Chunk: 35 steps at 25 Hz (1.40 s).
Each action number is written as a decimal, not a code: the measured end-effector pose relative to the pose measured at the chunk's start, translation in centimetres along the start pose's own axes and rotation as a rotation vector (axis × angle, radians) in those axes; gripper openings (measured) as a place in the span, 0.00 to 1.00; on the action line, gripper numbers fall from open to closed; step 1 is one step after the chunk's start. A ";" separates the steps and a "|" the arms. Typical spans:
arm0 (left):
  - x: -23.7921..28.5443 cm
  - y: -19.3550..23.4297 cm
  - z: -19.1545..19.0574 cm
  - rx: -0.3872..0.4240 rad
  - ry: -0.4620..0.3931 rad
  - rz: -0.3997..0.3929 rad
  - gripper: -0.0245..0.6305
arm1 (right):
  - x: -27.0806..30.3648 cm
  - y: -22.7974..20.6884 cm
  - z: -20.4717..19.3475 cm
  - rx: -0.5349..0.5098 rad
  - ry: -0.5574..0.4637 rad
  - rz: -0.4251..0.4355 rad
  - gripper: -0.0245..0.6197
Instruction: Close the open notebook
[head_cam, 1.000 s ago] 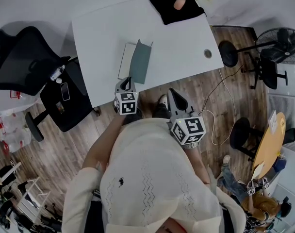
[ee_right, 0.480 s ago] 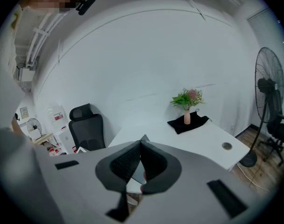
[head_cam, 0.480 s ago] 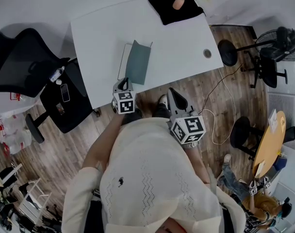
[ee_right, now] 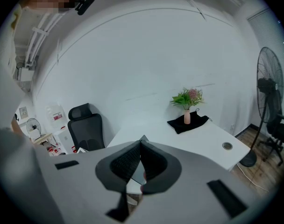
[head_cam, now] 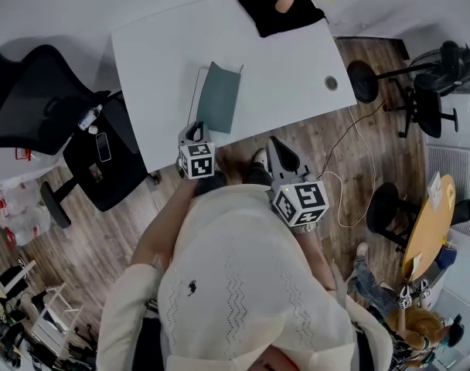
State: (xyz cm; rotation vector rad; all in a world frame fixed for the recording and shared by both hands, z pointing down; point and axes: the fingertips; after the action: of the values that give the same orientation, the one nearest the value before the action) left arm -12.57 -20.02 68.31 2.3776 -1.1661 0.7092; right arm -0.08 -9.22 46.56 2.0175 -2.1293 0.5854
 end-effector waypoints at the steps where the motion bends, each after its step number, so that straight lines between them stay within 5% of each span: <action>1: 0.1 0.1 0.0 0.001 0.003 0.002 0.12 | 0.1 0.0 0.0 0.001 0.001 -0.001 0.04; 17: 0.9 1.4 -0.8 0.080 0.044 0.064 0.20 | 1.3 -0.3 -0.3 0.014 0.029 -0.006 0.04; 35: 0.8 2.7 -2.3 0.043 0.089 0.078 0.39 | 1.5 -0.7 -0.6 0.024 0.036 0.004 0.04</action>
State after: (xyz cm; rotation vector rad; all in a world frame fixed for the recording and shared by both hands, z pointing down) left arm -14.95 -20.79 70.90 2.3200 -1.2229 0.8648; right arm 0.33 -10.40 47.81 2.0000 -2.1158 0.6457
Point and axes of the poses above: the fingertips, and each gripper's own axes: x forward along the fingers, y to its left, z out of its top, and after that the axes turned 5 degrees about -y, right-handed
